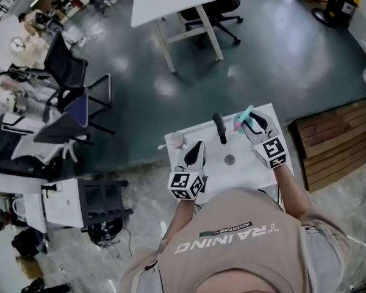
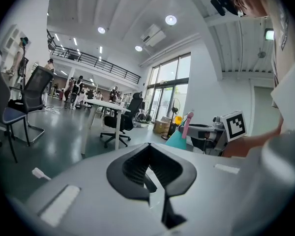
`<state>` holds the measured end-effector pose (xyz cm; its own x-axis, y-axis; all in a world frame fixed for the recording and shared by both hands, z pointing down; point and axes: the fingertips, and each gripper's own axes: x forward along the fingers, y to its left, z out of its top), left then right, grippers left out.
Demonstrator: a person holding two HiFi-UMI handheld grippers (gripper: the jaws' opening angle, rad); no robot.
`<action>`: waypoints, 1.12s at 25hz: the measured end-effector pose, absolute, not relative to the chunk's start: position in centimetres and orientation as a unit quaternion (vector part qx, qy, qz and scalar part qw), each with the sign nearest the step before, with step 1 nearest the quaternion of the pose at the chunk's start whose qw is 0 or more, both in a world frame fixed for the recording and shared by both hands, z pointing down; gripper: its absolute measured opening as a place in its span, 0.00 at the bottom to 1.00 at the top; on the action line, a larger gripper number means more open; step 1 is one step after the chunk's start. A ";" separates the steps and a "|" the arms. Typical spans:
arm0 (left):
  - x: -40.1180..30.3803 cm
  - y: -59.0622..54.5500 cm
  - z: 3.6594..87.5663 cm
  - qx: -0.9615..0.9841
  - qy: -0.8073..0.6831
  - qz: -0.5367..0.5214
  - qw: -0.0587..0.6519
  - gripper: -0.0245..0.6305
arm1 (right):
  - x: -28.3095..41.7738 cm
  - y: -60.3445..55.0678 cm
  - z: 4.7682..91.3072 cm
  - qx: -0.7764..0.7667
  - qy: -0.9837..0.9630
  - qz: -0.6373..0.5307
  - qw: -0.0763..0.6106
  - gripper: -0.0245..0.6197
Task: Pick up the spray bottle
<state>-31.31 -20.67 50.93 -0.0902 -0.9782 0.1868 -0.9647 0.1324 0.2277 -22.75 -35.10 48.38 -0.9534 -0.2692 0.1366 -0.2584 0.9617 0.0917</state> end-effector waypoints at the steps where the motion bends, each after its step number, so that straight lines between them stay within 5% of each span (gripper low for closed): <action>1: -31.4 -20.7 50.7 0.660 -0.737 -0.022 0.144 0.06 | -22.5 -35.1 47.8 0.137 -0.988 -0.031 0.068 0.25; 28: -34.9 -22.6 45.7 0.651 -0.755 -0.026 0.079 0.06 | -19.5 -34.3 43.3 0.148 -0.988 -0.018 0.041 0.24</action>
<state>-34.91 -22.57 45.72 -0.1401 -0.9865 0.0851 -0.9783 0.1512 0.1415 -19.54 -34.30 43.30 -0.9528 -0.2943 0.0751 -0.2913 0.9554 0.0482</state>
